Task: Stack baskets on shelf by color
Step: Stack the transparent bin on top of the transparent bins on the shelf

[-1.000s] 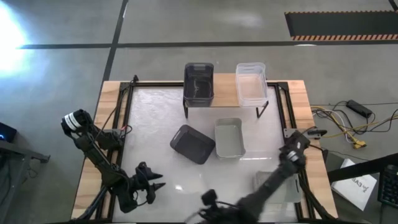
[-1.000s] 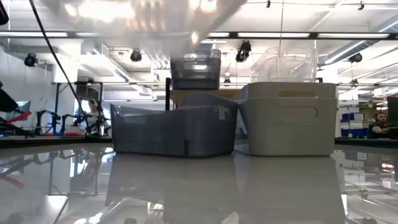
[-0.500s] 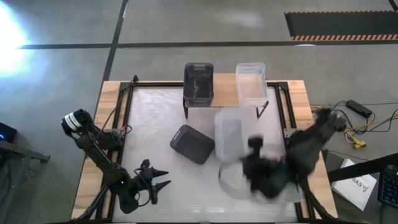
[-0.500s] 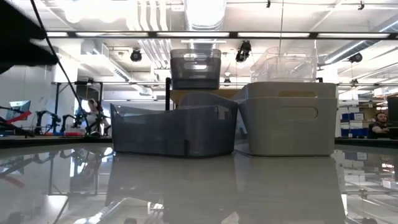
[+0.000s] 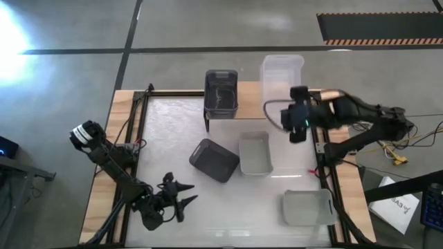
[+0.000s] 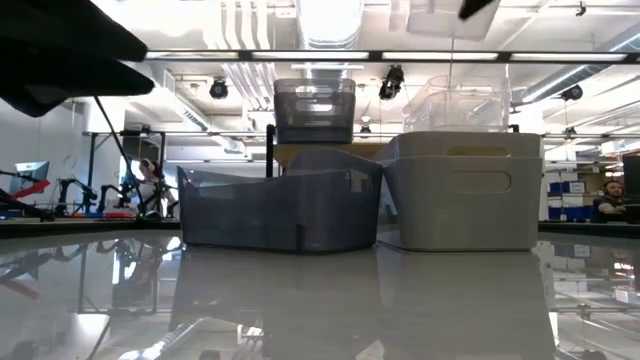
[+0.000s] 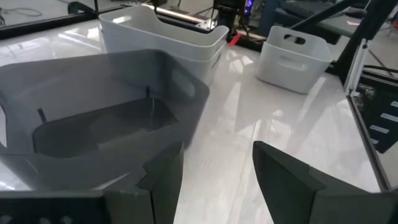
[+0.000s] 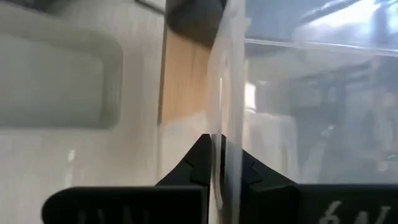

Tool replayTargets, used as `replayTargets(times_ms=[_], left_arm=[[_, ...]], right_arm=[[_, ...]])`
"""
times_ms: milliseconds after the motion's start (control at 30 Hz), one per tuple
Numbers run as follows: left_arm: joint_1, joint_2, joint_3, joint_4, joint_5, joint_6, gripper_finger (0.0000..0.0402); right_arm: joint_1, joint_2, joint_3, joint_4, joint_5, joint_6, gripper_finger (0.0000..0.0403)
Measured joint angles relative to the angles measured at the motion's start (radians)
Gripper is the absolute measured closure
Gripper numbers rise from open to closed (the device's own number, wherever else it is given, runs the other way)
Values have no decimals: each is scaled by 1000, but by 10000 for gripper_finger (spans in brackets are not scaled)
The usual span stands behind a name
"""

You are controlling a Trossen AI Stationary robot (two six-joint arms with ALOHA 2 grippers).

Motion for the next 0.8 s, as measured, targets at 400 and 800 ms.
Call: replayTargets(times_ms=[400,800], left_arm=[[30,0,0,1,25,0,223],[30,0,0,2,29,-3,224]], right_arm=[[-415,23,-1,-4,-289,-226,394],[-439,29,-19,-21,-303,-228,394]])
